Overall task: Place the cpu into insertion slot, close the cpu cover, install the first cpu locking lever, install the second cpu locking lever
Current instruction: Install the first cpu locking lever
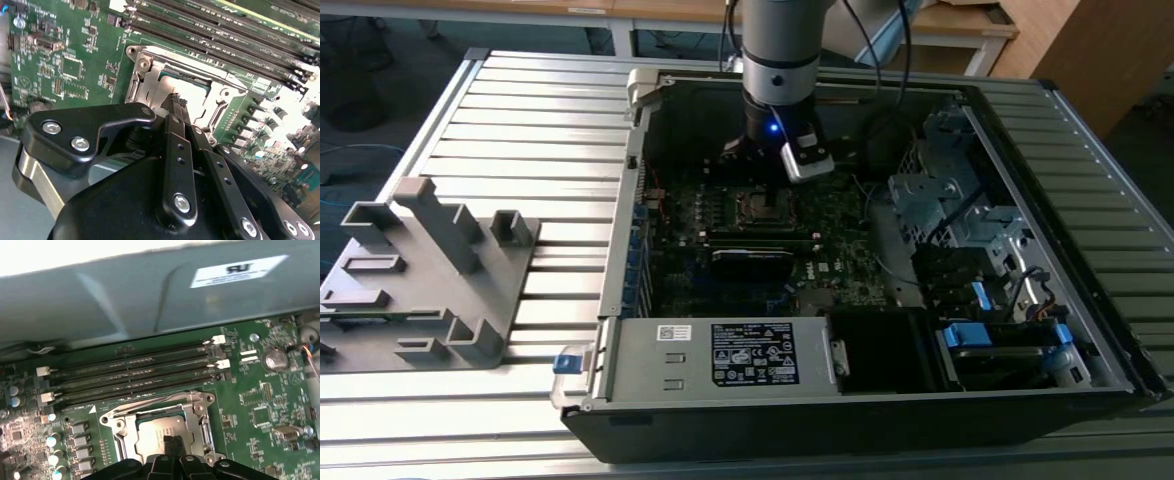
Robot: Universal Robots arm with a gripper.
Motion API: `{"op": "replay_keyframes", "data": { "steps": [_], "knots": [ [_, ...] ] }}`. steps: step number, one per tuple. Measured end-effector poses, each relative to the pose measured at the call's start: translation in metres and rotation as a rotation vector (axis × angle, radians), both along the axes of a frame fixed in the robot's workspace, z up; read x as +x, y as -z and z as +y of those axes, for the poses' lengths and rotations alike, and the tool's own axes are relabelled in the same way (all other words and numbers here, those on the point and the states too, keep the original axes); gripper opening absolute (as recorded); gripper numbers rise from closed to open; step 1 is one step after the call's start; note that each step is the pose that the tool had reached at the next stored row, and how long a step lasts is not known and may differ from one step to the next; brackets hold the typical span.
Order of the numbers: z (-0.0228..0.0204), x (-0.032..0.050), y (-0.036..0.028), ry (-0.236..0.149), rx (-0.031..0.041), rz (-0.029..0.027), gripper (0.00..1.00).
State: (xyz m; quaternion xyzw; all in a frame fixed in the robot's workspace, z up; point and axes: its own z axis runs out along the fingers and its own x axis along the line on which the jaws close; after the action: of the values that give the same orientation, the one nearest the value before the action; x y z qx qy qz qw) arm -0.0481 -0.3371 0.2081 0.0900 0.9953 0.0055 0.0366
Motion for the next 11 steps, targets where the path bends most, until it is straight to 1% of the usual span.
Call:
{"op": "replay_keyframes", "data": {
  "steps": [2, 5, 6, 7, 8, 9, 11],
  "knots": [
    [0.0, 0.0, 0.0005, -0.033, -0.0001, 0.0, 0.11],
    [0.0, 0.0, 0.0006, -0.036, 0.0, 0.0, 0.11],
    [0.0, 0.0, 0.0006, -0.036, 0.0001, 0.0009, 0.11],
    [0.0, 0.0001, 0.001, -0.036, 0.0006, 0.0062, 0.11],
    [0.0, 0.0001, 0.0015, -0.036, 0.0024, 0.0137, 0.11],
    [-0.0001, 0.0, 0.0016, -0.036, 0.0036, 0.0179, 0.11],
    [0.0, 0.0, 0.0016, -0.036, 0.0036, 0.0184, 0.11]
  ]
}}
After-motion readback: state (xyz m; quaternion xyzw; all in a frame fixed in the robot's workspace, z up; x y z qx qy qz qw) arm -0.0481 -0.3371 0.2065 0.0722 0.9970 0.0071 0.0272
